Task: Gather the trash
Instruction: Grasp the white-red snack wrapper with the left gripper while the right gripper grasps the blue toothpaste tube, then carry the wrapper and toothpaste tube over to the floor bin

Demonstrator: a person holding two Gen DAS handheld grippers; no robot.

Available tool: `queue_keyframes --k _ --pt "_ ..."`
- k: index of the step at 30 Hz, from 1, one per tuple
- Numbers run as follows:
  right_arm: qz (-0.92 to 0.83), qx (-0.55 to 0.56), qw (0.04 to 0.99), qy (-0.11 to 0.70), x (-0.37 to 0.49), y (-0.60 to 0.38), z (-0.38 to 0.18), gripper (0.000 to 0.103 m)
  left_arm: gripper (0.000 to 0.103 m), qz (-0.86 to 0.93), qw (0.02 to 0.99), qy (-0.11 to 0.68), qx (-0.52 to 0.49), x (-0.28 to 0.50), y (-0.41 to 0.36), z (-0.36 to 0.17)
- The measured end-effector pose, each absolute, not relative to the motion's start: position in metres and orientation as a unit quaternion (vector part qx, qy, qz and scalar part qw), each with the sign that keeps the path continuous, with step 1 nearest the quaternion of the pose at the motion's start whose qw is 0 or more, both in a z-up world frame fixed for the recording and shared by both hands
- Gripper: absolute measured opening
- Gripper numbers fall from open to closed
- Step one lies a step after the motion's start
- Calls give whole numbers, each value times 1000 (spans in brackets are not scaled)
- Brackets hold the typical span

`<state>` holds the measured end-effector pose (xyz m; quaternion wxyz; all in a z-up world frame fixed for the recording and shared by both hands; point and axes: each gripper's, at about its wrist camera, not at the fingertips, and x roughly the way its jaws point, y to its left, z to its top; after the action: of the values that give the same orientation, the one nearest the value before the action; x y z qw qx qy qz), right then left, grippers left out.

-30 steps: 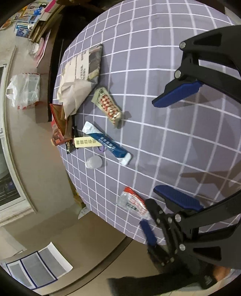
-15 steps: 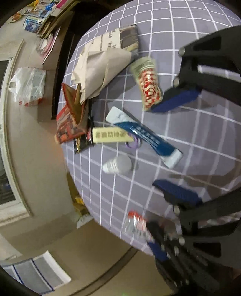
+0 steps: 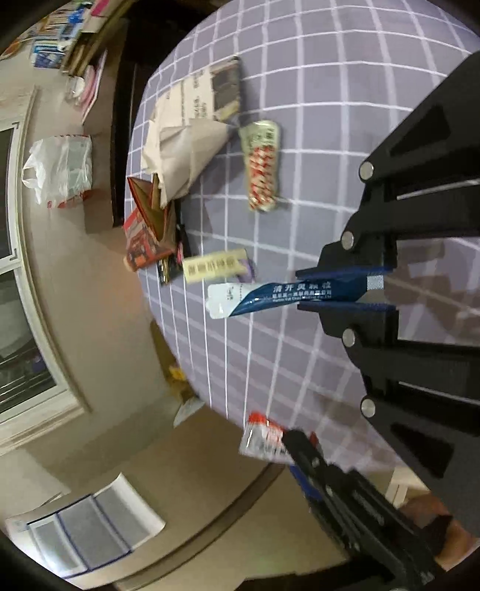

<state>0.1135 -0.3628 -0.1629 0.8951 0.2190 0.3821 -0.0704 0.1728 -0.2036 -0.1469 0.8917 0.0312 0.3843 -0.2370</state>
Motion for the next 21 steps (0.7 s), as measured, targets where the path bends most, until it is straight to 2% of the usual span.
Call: queue_keyframes --k 9,21 --pt "-9 209 904 372 92 -296 -138 11 25 -217 905 366 10 136 -152 -126" --pt "74 184 900 388 102 -197 -129 11 25 -157 918 363 -32 118 -55 -126"
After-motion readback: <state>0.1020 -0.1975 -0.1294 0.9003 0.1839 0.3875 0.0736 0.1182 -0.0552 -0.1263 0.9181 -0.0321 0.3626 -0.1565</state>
